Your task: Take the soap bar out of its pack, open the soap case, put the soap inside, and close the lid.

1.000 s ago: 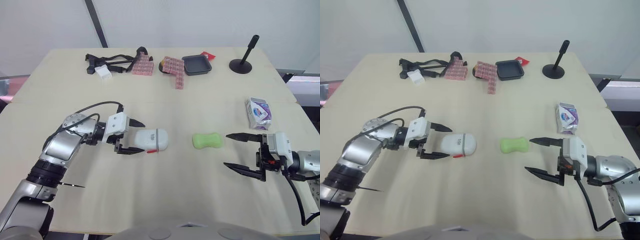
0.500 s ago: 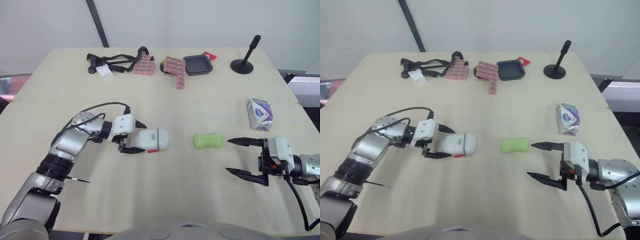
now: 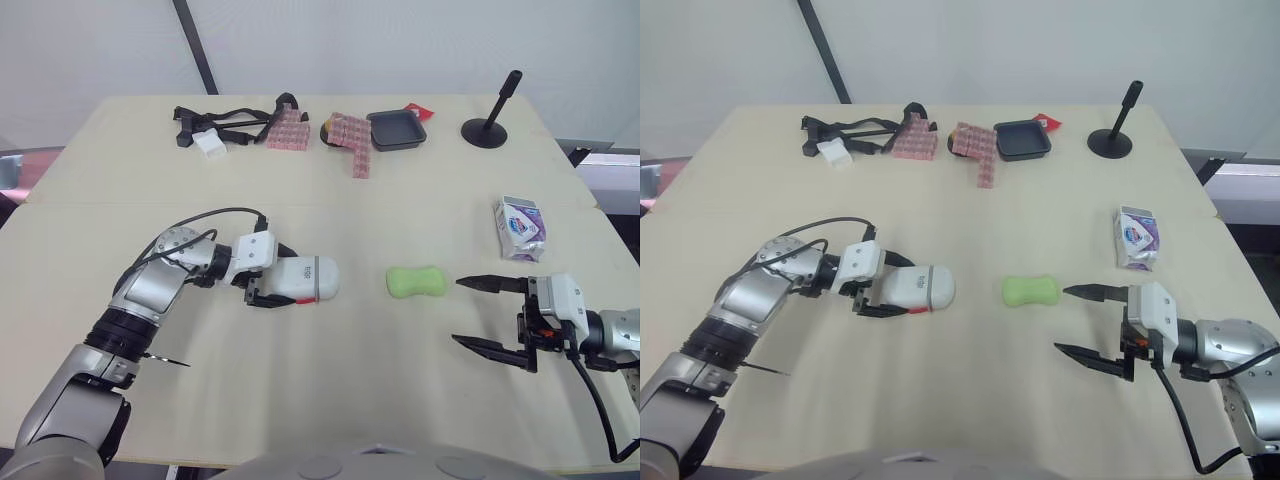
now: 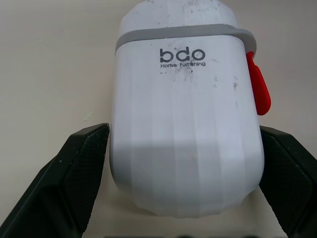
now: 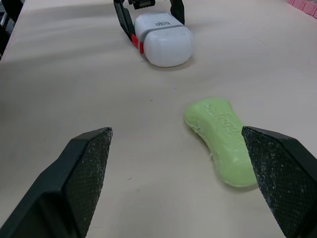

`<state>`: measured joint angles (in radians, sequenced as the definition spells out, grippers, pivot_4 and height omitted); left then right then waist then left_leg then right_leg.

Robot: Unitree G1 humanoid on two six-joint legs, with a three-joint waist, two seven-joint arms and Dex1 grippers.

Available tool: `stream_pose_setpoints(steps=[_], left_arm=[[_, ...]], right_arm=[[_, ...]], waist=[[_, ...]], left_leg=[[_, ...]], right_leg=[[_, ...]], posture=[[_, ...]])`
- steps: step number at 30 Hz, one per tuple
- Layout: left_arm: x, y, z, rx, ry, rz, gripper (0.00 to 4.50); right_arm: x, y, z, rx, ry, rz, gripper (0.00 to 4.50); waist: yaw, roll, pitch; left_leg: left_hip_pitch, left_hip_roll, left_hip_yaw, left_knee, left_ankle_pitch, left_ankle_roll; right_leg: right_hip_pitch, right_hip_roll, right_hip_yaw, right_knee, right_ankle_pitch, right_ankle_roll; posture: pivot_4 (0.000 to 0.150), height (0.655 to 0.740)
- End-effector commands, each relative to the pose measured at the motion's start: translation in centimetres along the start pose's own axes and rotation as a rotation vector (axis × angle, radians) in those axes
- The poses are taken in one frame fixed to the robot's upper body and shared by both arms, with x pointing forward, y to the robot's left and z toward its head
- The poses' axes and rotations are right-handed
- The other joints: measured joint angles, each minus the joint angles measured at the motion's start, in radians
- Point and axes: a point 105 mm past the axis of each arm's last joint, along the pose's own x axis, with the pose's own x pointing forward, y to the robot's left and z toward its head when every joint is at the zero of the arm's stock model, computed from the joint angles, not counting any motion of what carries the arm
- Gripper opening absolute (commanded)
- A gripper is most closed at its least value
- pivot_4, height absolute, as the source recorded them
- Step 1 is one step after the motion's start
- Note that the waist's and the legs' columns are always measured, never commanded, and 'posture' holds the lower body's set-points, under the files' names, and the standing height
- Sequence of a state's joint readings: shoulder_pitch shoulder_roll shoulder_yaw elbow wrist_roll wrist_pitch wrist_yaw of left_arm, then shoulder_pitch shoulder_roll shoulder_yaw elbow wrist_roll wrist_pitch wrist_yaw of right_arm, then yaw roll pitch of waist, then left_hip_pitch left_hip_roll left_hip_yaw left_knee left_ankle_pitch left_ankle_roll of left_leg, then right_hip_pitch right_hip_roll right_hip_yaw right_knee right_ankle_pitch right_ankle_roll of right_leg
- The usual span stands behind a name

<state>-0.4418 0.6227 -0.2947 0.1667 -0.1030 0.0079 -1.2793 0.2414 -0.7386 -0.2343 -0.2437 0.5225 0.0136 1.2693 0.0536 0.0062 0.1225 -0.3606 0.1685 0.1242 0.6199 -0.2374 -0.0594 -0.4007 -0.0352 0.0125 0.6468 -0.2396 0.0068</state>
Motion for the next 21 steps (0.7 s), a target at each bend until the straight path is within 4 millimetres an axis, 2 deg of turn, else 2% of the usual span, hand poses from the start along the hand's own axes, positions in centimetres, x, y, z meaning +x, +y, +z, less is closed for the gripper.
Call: stream_pose_setpoints(steps=[1,18,21], left_arm=[[-0.17,0.45,0.31,0.055,0.013,0.007,4.5],[0.53,0.68,0.13,0.118,0.006,-0.008,4.5],[0.57,0.72,0.12,0.126,0.001,-0.003,3.75]], right_arm=[[-0.36,-0.35,0.65,-0.039,-0.006,-0.016,4.49],[-0.68,-0.34,0.13,-0.032,0.005,-0.029,4.49],[-0.75,-0.27,0.05,-0.03,0.005,-0.029,4.5]], waist=[[0.0,0.0,0.0],[0.001,0.0,0.0],[0.001,0.0,0.0]], left_leg=[[0.0,0.0,0.0,0.0,0.0,0.0],[0.0,0.0,0.0,0.0,0.0,0.0],[0.0,0.0,0.0,0.0,0.0,0.0]], right_leg=[[0.0,0.0,0.0,0.0,0.0,0.0],[0.0,0.0,0.0,0.0,0.0,0.0],[0.0,0.0,0.0,0.0,0.0,0.0]], posture=[[0.15,0.74],[0.15,0.74],[0.15,0.74]])
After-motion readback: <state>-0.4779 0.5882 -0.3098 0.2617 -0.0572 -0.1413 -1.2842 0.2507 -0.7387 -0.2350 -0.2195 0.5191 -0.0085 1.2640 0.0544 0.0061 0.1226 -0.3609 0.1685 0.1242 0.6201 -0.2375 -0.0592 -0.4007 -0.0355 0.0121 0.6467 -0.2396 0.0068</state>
